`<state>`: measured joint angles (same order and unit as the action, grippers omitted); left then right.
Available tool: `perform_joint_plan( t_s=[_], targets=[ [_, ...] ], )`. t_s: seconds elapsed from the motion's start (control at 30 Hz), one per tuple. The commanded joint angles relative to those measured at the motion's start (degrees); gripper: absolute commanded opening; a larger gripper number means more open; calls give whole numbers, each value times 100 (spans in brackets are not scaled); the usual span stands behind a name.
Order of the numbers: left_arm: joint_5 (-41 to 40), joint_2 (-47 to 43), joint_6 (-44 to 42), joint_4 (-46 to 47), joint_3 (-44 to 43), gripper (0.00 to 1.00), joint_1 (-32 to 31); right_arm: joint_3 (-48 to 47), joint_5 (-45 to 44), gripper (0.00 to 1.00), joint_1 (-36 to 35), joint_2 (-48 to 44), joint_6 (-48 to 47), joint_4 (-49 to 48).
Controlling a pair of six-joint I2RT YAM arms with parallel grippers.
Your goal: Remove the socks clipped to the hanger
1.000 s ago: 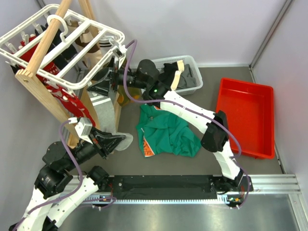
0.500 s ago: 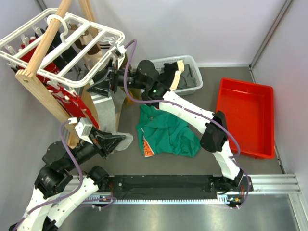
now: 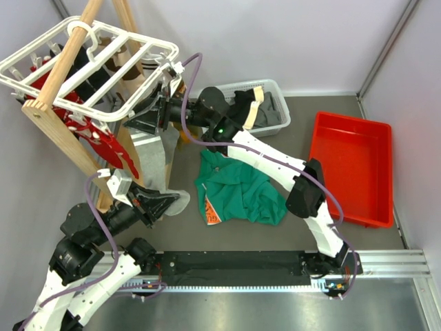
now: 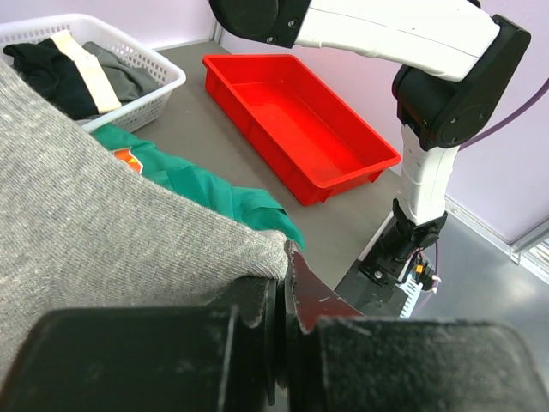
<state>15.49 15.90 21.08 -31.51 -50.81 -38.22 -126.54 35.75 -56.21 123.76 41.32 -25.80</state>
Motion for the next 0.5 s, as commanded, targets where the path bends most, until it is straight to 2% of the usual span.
perform_joint_plan(
  t_s=[0.0, 0.07, 0.1, 0.13, 0.47],
  targets=[
    [-46, -61, -16, 118, -43, 0, -10, -231, -42, 43, -66, 51, 253, -434],
    [-54, -61, -16, 118, -8, 0, -10, -231, -24, 25, -66, 43, 254, -434],
    [-54, -52, -16, 118, 0, 0, -10, -231, -24, 8, -66, 34, 271, -434],
    [-54, -43, -16, 136, 9, 0, -10, -231, -24, 0, -66, 34, 280, -426],
    [-388, -192, 10, -189, 36, 0, -10, -108, -85, 0, -66, -37, 368, -461]
  ],
)
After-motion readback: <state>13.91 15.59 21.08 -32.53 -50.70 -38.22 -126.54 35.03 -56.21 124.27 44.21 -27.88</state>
